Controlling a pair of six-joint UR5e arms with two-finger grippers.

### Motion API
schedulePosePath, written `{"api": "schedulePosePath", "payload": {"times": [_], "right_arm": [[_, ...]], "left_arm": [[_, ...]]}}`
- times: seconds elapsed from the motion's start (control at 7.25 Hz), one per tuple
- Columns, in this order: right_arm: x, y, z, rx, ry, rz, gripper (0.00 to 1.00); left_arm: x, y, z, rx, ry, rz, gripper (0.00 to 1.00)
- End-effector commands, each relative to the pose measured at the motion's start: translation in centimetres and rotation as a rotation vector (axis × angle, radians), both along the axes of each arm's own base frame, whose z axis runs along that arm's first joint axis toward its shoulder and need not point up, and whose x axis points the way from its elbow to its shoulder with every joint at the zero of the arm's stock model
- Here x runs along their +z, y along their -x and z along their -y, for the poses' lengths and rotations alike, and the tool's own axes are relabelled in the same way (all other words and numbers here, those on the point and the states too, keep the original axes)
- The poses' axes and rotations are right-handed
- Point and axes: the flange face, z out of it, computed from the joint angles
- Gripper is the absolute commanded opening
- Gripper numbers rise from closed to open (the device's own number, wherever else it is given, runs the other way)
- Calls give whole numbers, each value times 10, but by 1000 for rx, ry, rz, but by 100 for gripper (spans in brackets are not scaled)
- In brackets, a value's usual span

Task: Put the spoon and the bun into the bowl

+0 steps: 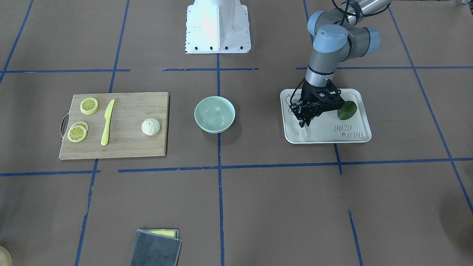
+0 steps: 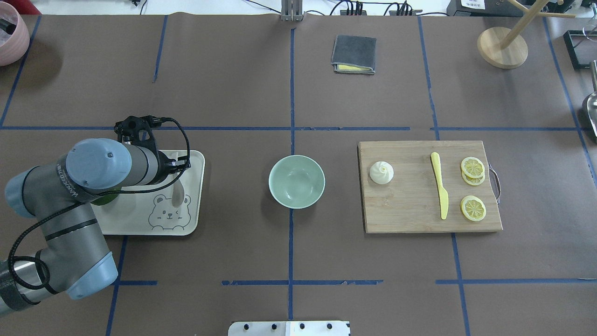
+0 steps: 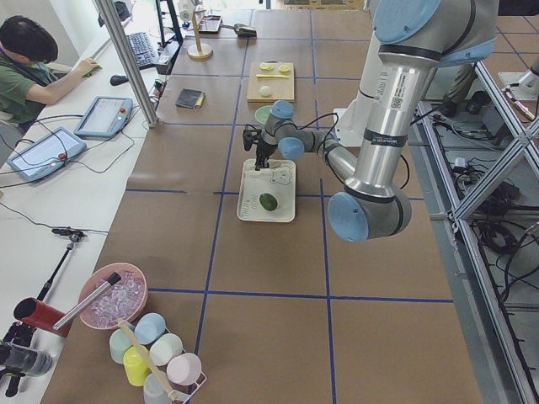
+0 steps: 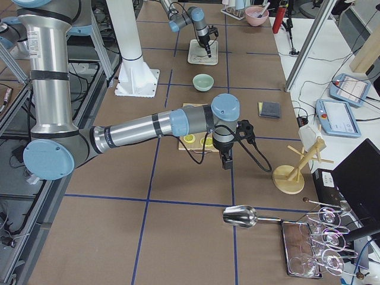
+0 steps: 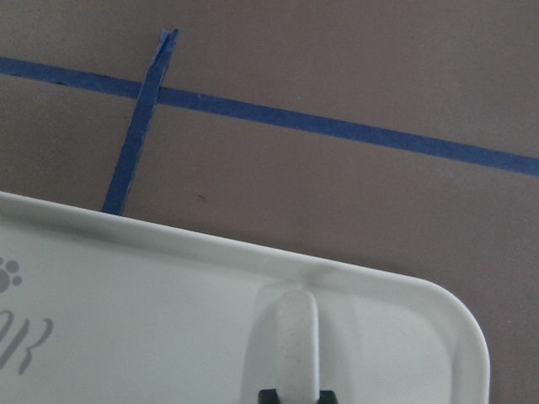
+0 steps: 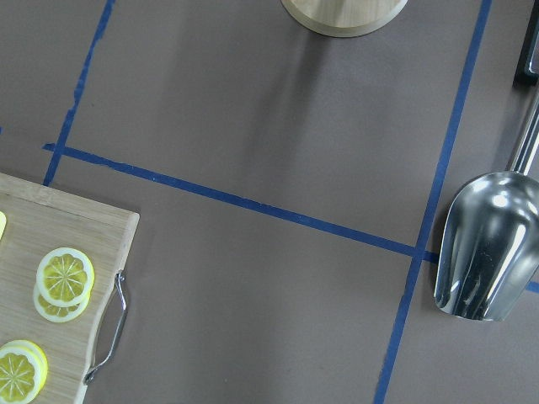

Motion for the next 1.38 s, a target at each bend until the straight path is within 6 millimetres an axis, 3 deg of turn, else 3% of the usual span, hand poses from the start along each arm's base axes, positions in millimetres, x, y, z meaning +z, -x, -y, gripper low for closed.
{"api": "schedulePosePath", "payload": {"times": [0.0, 0.41, 0.69, 0.83, 0.97, 1.1, 1.24], "right_arm": [[1, 0, -1, 1, 4, 0, 100], [1, -1, -3, 3, 5, 0, 100], [3, -1, -5, 3, 10, 0, 100], [5, -1, -7, 3, 14, -1, 100], [6, -1, -8, 2, 15, 1, 100], [6, 0, -9, -2, 17, 18, 100], [5, 1, -10, -5, 20, 33, 100]], "left_arm": [[-28, 0, 6, -85, 86, -27, 0], [-149, -48, 32, -209, 210, -12, 0], [-200, -116, 32, -234, 292, -17, 0], [-212, -146, 23, -223, 312, -11, 0], [-228, -154, 17, -212, 310, -28, 0], [-225, -165, 2, -190, 308, -19, 10], [-226, -167, 0, -177, 297, -17, 50]]}}
